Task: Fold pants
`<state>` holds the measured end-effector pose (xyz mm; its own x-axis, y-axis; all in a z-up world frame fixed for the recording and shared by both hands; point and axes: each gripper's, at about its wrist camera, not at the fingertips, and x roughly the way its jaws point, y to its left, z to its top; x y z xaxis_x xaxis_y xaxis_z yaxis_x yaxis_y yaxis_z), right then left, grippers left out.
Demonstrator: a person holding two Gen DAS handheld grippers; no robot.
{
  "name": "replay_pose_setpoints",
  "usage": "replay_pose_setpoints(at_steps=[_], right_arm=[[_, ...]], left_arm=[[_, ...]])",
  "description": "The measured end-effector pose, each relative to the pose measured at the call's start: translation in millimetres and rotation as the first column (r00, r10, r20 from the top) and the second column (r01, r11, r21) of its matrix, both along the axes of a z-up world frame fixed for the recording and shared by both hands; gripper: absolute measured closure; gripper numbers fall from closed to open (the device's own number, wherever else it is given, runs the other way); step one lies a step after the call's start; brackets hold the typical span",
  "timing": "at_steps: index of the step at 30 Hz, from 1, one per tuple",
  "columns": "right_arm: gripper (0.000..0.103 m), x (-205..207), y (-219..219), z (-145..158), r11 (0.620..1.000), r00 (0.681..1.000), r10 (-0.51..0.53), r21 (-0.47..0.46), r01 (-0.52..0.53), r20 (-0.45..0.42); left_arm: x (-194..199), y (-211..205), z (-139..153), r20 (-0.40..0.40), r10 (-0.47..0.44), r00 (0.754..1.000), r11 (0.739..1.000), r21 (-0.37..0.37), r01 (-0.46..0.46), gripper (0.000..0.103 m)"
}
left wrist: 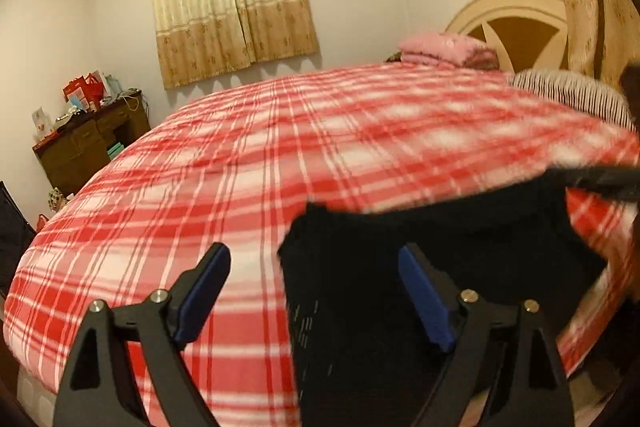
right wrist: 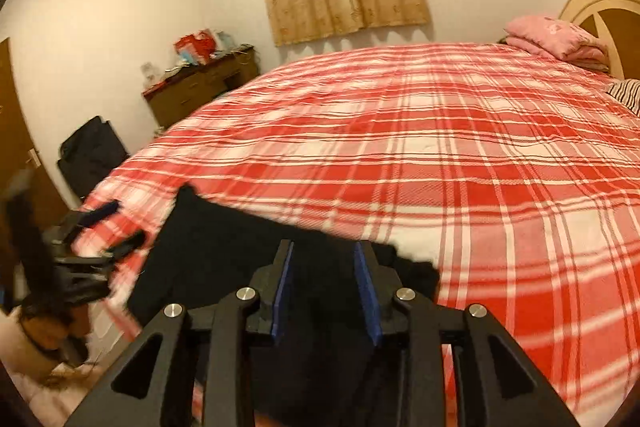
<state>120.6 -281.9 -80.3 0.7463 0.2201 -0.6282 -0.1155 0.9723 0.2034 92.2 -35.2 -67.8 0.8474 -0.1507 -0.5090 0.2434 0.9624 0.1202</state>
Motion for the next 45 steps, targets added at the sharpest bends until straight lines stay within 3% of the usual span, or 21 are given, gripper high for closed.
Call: replay_pose_setpoints(at_steps=[2,4,8,10,12,19,21,25,29,36,39,43,45], right_arm=[[0.069,16,-3,-20,0.999,0.998,-0.022,0.023,0.023,-0.063],[0.069,21,-6,-24,0.997,0.998,-0.049,0.063,0.051,-0.027],[0.069,17,-5,-26,0.993,0.997,-0.073,0.091,0.073,-0.01],[0.069,15,-5,-27,0.992,0.997,-0.082,0.097,0.081,0.0],[0.069,15,-5,-28,0.99,0.995,-0.096,0.102,0.095,0.007],[0.065,11,2,-25,0.988,0.991,-0.13,0.085,0.128,0.015],[0.049,6,0,-20,0.981,0.992,-0.128,0.149,0.124,0.017],[0.035,-11,-3,-6,0.969,0.987,-0.142,0.214,0.124,0.071],[0.035,-22,-5,2,0.976,0.984,-0.165,0.151,0.154,0.063],[0.035,-33,-34,-36,0.958,0.973,-0.199,0.186,0.217,-0.114],[0.035,-42,-26,-43,0.963,0.979,-0.194,0.176,0.203,-0.069],[0.033,-39,-14,-41,0.977,0.986,-0.145,0.149,0.155,-0.079],[0.033,-39,-11,-40,0.979,0.988,-0.133,0.142,0.143,-0.08]], left_arm=[[20,-11,2,-0.003,0.003,1.0,1.0,0.002,-0.003,0.011],[38,-19,-4,-0.043,0.023,0.999,1.0,0.023,-0.022,0.011],[82,-23,-37,-0.21,0.097,0.973,0.995,0.024,-0.094,0.011],[89,-18,-48,-0.253,0.111,0.961,0.993,-0.015,-0.119,0.01],[88,-12,-50,-0.259,0.134,0.957,0.987,-0.051,-0.152,0.002],[84,-11,-50,-0.263,0.142,0.954,0.985,-0.057,-0.163,0.002],[80,-11,-46,-0.26,0.138,0.956,0.986,-0.053,-0.156,0.002],[71,-10,-36,-0.239,0.121,0.963,0.989,-0.049,-0.137,0.002],[66,-10,-37,-0.254,0.121,0.96,0.989,-0.055,-0.139,0.002],[44,-7,-44,-0.305,0.065,0.95,0.987,-0.121,-0.106,0.002],[40,-9,-57,-0.35,0.049,0.936,0.986,-0.13,-0.1,0.002],[39,-4,-65,-0.394,0.042,0.918,0.974,-0.19,-0.126,0.003],[39,-3,-63,-0.397,0.028,0.917,0.972,-0.202,-0.117,0.008]])
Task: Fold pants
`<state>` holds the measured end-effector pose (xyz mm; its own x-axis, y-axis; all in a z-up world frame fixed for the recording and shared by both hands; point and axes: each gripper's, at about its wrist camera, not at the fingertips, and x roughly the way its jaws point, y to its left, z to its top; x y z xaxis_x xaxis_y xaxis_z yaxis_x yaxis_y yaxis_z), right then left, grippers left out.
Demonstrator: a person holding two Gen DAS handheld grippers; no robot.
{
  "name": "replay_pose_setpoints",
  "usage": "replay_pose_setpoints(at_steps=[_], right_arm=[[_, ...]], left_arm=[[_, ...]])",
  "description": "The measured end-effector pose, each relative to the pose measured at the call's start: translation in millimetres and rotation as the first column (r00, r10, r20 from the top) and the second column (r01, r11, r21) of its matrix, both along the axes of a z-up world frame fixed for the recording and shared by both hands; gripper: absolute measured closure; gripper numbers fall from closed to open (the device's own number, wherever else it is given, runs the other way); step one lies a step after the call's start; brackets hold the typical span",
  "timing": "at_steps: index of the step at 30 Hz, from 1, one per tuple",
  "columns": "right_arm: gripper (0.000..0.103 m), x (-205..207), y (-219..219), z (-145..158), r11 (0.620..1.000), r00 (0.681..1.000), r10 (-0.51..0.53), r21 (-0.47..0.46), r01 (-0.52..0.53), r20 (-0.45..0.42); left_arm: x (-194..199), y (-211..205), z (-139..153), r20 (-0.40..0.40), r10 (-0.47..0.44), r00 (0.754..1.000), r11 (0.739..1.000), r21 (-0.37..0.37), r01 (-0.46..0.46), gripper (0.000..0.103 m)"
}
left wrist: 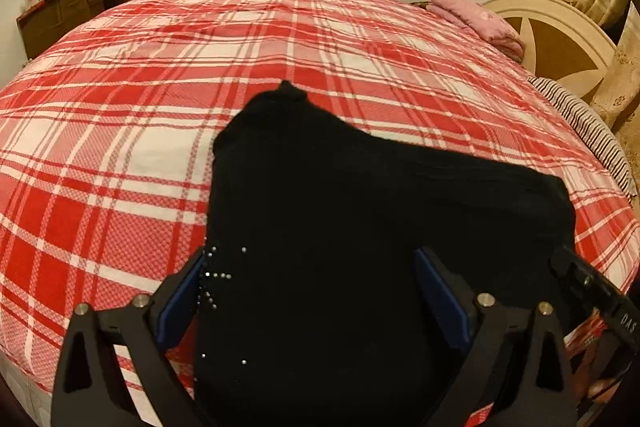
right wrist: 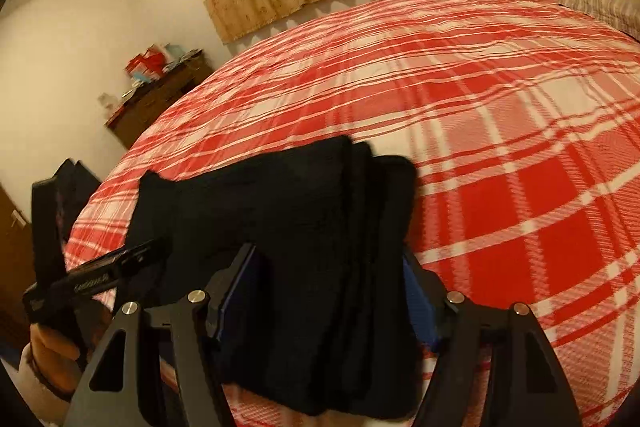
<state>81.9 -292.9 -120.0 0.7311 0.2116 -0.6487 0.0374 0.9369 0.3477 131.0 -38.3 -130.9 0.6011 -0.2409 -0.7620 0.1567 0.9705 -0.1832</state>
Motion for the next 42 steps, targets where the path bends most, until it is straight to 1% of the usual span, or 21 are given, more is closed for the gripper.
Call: replay_pose_setpoints(at_steps=[3,5,7,8,9,10,11,13,15,18,21,24,27,29,32,34,35,36,38,39,42], right_arm=[[0.028,3,0,-4,1.0,1.0,0.0,0.001,0.0,-0.011],[0.028,5,5,-6,0.999,1.0,-0.005,-0.04,0.005,-0.021],[0.028,8,14,-4,0.994,0.999,-0.005,-0.108,0.001,-0.035],[0.036,8,20,-2,0.988,0.999,-0.002,-0.157,-0.005,-0.044],[0.051,8,24,0,0.985,0.999,0.019,-0.173,-0.027,-0.047],[0.06,8,28,3,0.984,0.997,0.053,-0.167,-0.061,-0.047],[0.064,7,31,7,0.98,0.997,0.056,-0.186,-0.064,-0.046],[0.065,6,45,17,0.963,0.997,0.066,-0.259,-0.07,-0.026],[0.066,6,51,28,0.965,0.997,0.077,-0.251,-0.074,0.001],[0.066,19,72,53,0.964,0.985,0.155,-0.228,-0.135,0.072],[0.066,49,110,74,0.946,0.963,0.232,-0.262,-0.19,0.139],[0.066,92,150,88,0.933,0.932,0.304,-0.26,-0.25,0.195],[0.065,144,185,82,0.928,0.918,0.341,-0.228,-0.295,0.2],[0.064,176,209,65,0.925,0.916,0.36,-0.201,-0.324,0.178],[0.057,211,240,28,0.917,0.927,0.37,-0.187,-0.353,0.068],[0.045,222,251,11,0.919,0.941,0.34,-0.211,-0.334,-0.01],[0.035,223,250,8,0.925,0.946,0.325,-0.202,-0.322,-0.022],[0.034,221,245,7,0.935,0.948,0.319,-0.16,-0.316,-0.009],[0.034,219,232,10,0.952,0.957,0.289,-0.101,-0.288,-0.006],[0.034,215,223,14,0.965,0.967,0.253,-0.067,-0.253,-0.007],[0.034,189,205,34,0.989,0.986,0.146,-0.003,-0.146,0.077]], left_arm=[[-3,-5,1,0.022,-0.029,0.999,0.999,0.016,0.028,0.019],[-7,-11,3,0.051,-0.048,0.998,0.998,0.04,0.046,0.027],[-9,-13,6,0.073,-0.065,0.995,0.997,0.049,0.061,0.046],[-10,-16,8,0.08,-0.088,0.993,0.996,0.035,0.086,0.062],[-11,-17,11,0.086,-0.081,0.993,0.996,0.042,0.078,0.066],[-11,-18,14,0.094,-0.072,0.993,0.996,0.055,0.067,0.068],[-11,-18,17,0.102,-0.064,0.993,0.996,0.062,0.058,0.073],[-9,-14,23,0.114,-0.047,0.992,0.998,0.057,0.04,0.078],[-7,-8,30,0.133,-0.035,0.991,0.998,0.055,0.028,0.084],[1,8,49,0.187,0.0,0.982,0.998,0.069,-0.013,0.084],[12,37,72,0.269,0.067,0.961,0.991,0.096,-0.096,0.084],[32,74,89,0.326,0.147,0.934,0.97,0.136,-0.2,0.084],[61,116,92,0.354,0.23,0.907,0.932,0.188,-0.31,0.084],[78,139,84,0.346,0.266,0.9,0.913,0.21,-0.35,0.084],[105,173,59,0.275,0.312,0.91,0.893,0.244,-0.379,0.08],[113,193,42,0.221,0.347,0.911,0.876,0.27,-0.399,0.077],[115,205,34,0.192,0.366,0.91,0.869,0.28,-0.409,0.062],[115,212,31,0.186,0.381,0.906,0.862,0.283,-0.421,0.038],[106,218,30,0.218,0.42,0.881,0.836,0.285,-0.469,0.015],[102,221,30,0.226,0.435,0.872,0.828,0.28,-0.486,0.011],[93,227,34,0.21,0.454,0.866,0.831,0.252,-0.496,0.011]])
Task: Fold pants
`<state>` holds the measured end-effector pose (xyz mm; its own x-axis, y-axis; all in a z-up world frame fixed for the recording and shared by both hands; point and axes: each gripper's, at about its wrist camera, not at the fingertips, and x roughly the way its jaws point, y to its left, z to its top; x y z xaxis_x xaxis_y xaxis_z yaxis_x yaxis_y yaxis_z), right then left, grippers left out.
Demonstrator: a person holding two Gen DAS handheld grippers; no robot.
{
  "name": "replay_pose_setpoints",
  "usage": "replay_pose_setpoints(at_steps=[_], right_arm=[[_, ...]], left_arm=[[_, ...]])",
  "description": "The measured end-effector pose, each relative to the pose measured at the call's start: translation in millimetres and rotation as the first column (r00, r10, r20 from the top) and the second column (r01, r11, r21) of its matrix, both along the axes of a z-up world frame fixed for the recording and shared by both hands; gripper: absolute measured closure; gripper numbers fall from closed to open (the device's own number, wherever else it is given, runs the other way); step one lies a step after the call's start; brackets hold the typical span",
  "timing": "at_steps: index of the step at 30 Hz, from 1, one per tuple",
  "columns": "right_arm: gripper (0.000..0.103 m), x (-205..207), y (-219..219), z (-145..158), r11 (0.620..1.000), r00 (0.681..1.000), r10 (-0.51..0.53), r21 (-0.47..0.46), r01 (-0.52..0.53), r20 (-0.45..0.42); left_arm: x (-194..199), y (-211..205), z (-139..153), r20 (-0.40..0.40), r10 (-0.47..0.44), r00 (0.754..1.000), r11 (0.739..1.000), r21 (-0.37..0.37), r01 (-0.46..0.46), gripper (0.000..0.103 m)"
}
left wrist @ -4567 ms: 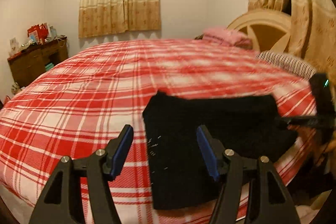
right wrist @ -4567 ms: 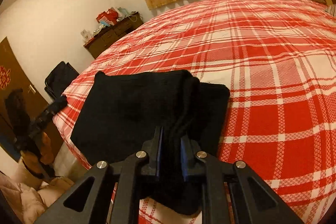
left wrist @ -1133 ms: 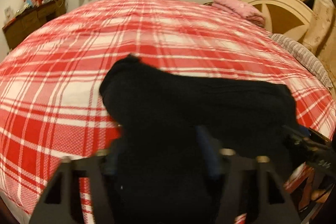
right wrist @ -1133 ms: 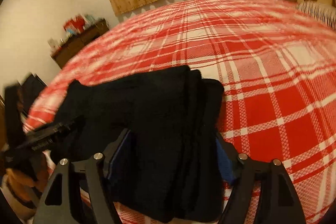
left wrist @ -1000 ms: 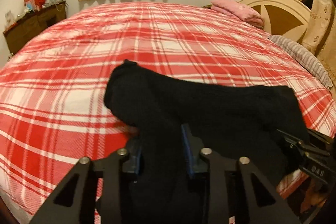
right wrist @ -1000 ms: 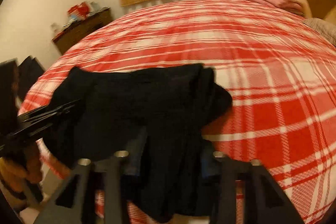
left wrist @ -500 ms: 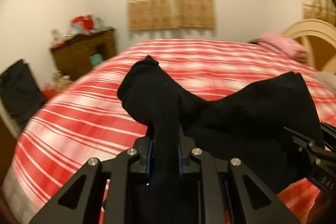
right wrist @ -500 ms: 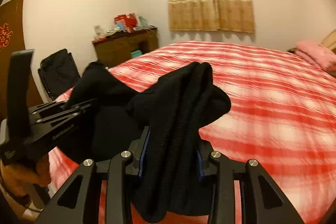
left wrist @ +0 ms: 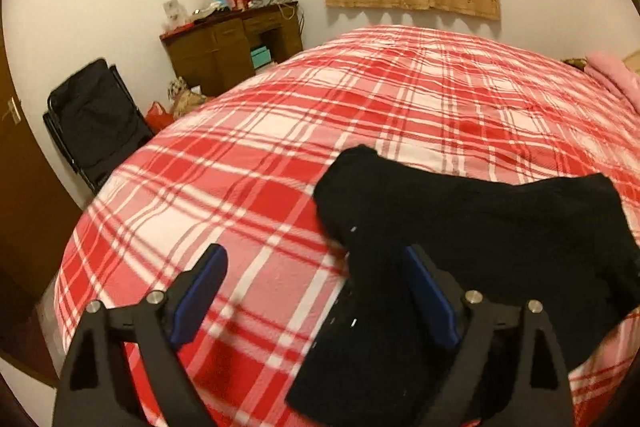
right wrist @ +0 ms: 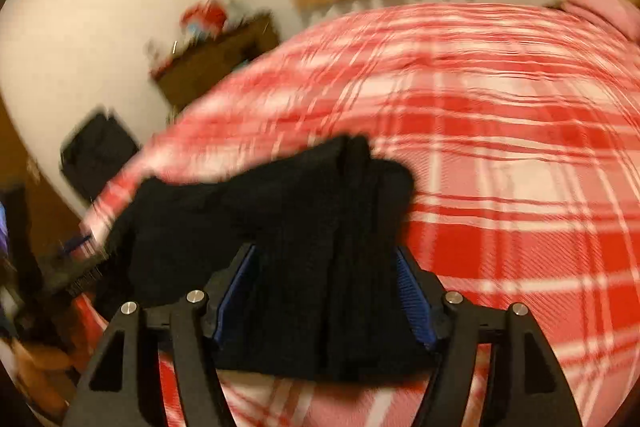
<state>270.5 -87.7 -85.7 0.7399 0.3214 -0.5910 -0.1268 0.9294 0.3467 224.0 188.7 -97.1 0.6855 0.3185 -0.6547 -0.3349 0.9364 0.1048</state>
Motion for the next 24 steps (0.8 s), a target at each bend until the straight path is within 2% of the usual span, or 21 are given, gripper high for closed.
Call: replay_pose_setpoints(at_steps=[4,7,12,15,24], right_arm=[[0.033,-49,-3,35,0.999,0.989,-0.049,0.015,0.048,0.141],[0.03,-80,8,47,1.0,0.983,-0.029,0.009,0.028,0.184],[0.029,-119,29,54,1.0,0.982,-0.001,-0.01,0.003,0.19],[0.029,-134,36,50,1.0,0.984,0.013,-0.019,-0.01,0.177],[0.029,-173,30,58,0.998,0.98,-0.041,-0.029,0.048,0.195]], left_arm=[[-24,-5,16,0.057,0.0,0.998,1.0,-0.021,0.002,0.009],[-44,-14,29,0.096,-0.015,0.995,1.0,-0.024,0.017,0.007],[-83,-36,44,0.153,-0.032,0.988,0.999,-0.007,0.033,0.001],[-100,-42,43,0.154,-0.045,0.987,0.999,-0.01,0.047,0.0],[-142,-53,46,0.172,-0.073,0.982,0.997,0.045,0.067,0.0]])
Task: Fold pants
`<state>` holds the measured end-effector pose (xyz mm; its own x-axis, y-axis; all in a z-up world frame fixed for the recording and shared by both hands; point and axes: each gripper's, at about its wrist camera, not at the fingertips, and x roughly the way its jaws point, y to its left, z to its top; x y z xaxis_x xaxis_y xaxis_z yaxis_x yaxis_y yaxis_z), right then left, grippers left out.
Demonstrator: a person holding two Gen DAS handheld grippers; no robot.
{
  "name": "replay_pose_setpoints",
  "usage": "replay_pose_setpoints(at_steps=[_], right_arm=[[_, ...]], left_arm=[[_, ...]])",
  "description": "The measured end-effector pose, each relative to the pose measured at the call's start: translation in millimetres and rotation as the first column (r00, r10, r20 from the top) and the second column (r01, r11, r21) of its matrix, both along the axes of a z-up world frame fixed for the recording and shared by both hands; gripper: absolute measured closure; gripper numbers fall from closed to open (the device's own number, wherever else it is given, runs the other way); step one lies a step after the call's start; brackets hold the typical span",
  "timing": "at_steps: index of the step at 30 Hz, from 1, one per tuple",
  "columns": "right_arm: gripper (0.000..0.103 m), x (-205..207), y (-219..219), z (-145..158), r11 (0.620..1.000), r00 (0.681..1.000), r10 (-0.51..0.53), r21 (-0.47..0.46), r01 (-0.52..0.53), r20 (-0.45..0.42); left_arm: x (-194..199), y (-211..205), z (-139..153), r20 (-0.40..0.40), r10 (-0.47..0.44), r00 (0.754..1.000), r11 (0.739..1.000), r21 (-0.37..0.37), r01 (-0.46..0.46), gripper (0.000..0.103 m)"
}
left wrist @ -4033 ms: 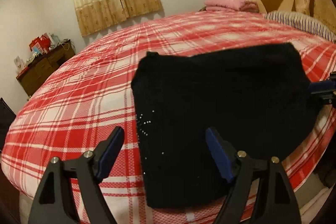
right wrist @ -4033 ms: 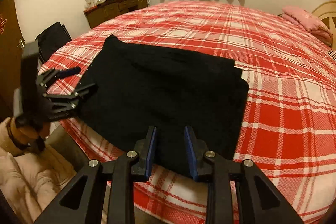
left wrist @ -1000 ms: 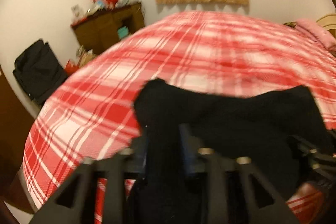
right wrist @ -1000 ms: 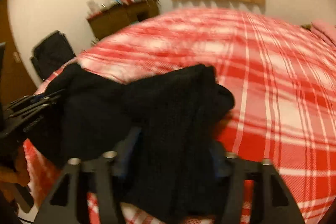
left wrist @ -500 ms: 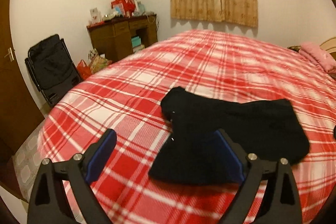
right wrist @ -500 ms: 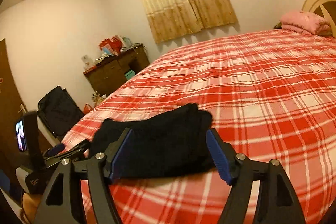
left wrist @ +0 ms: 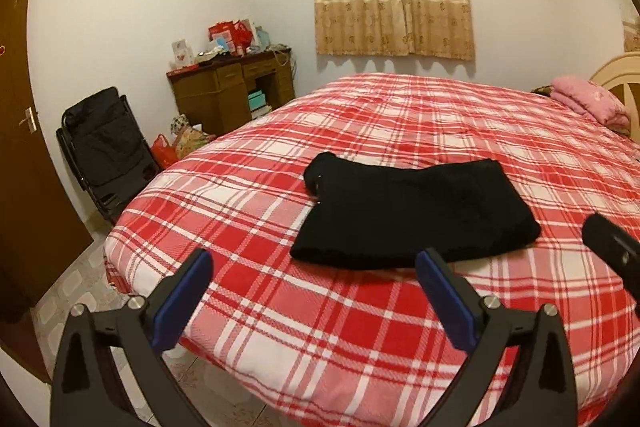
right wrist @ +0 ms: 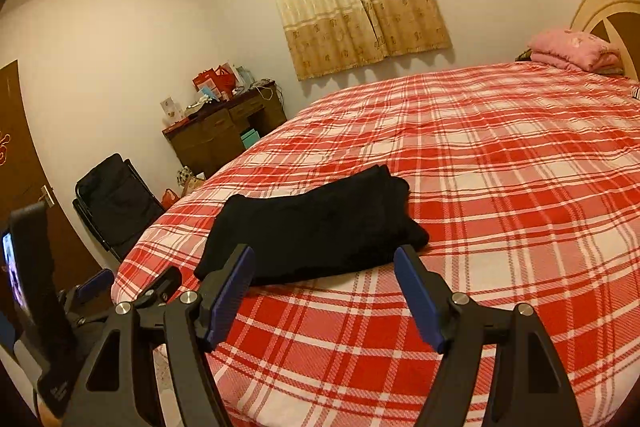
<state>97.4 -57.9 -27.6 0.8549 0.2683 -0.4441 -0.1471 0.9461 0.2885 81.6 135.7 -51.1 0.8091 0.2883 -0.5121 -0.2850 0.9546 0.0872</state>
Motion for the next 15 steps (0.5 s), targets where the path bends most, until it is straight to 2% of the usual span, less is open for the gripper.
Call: replay_pose_setpoints(at_steps=[15], right_arm=[[0.027,-22,-6,3,0.999,0.999,-0.033,-0.006,0.033,0.031]], left_arm=[[-26,-18,11,0.055,-0.036,0.998,0.998,0.048,0.033,0.0]])
